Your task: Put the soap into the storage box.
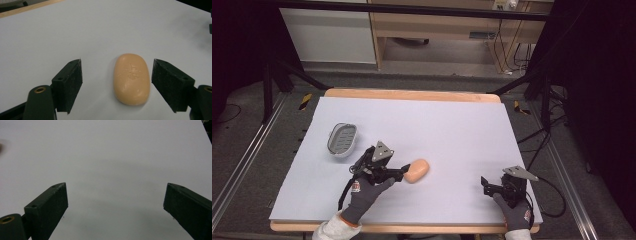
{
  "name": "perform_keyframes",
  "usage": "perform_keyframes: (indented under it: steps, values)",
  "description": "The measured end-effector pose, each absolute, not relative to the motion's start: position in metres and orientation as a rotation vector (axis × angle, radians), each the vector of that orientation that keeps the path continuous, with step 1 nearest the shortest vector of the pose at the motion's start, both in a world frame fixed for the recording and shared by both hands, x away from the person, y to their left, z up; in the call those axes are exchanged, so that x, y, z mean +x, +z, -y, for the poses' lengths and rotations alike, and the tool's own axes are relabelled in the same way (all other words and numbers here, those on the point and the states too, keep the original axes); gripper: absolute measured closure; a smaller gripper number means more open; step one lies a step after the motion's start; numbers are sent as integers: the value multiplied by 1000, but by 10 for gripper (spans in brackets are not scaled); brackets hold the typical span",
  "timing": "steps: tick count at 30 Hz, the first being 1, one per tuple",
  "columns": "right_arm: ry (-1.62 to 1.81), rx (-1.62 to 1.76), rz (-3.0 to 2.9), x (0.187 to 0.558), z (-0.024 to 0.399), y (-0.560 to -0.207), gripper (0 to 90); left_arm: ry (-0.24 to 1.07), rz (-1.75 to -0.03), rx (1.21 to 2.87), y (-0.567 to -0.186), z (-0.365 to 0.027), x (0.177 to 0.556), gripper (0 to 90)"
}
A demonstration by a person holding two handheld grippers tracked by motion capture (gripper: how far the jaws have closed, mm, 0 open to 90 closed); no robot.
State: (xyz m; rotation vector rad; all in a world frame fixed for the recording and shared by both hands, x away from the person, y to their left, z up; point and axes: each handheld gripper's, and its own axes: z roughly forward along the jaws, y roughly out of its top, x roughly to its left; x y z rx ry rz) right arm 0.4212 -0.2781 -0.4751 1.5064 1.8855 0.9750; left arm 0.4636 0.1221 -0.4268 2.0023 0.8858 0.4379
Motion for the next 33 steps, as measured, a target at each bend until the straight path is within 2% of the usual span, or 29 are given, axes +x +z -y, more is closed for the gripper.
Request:
perform_keyframes:
  steps: [33]
  values:
    - [976, 1507, -1904, 423, 276, -476, 58, 436, -812, 2157, -453, -79, 474, 197]
